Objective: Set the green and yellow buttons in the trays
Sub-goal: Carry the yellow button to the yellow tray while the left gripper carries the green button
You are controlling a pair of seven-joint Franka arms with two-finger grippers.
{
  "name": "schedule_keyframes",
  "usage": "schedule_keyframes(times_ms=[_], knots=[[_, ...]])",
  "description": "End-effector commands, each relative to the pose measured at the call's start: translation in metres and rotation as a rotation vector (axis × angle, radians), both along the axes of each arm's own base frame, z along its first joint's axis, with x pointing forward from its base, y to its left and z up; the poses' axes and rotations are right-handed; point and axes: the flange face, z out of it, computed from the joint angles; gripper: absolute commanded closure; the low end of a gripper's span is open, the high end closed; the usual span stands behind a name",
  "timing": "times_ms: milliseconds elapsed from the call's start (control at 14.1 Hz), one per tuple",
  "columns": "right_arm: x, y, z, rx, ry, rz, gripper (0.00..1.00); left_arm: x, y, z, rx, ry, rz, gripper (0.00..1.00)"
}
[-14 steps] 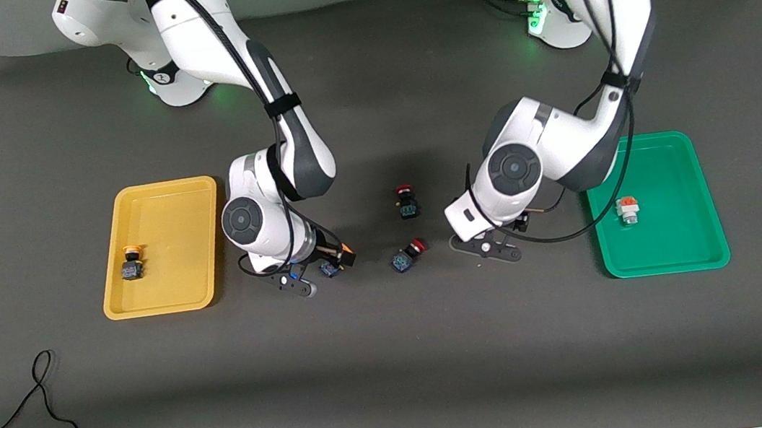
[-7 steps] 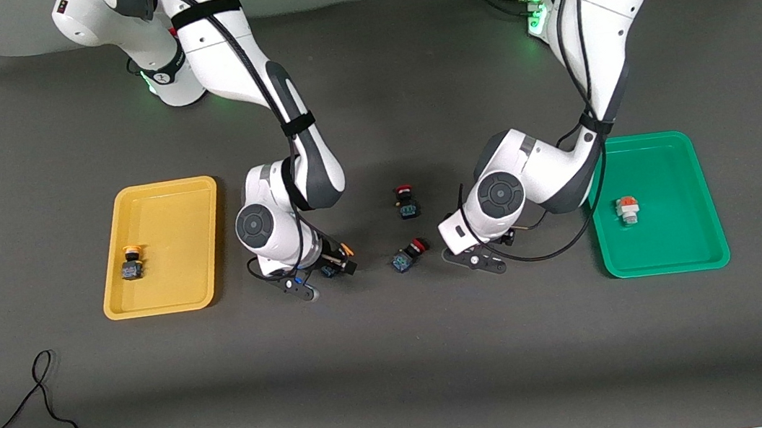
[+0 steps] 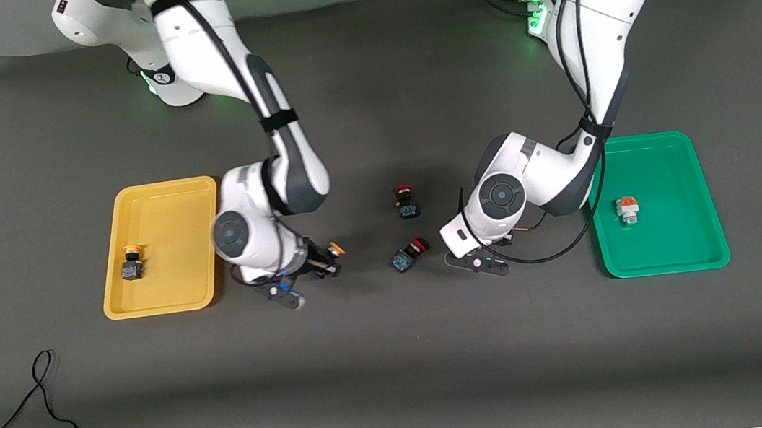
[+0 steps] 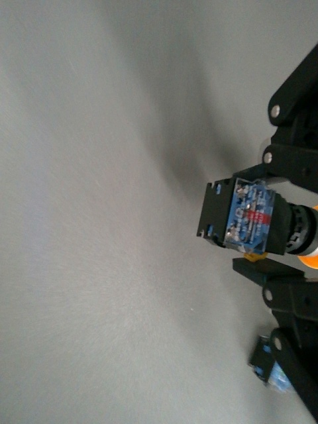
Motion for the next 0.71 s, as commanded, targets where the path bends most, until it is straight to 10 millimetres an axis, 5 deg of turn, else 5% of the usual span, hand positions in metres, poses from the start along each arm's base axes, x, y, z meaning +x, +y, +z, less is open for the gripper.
schedule_keyframes(times_ms=[0,212,425,637], knots=[[0.001,-0.053,0.092,0.072,0.051,0.073,1.00,0.006,0.002,0.007,0.015,-0.015,0.051,0.78],[-0.005,-0.118,0.145,0.068,0.100,0.157,1.00,0.018,0.026,0.092,0.017,0.014,0.123,0.78],[-0.022,-0.185,0.131,0.092,0.114,0.254,1.00,0.020,0.079,0.192,-0.039,0.103,0.271,0.78],[-0.042,-0.245,0.080,0.080,0.071,0.333,1.00,0.024,0.165,0.237,0.002,0.139,0.362,0.77]])
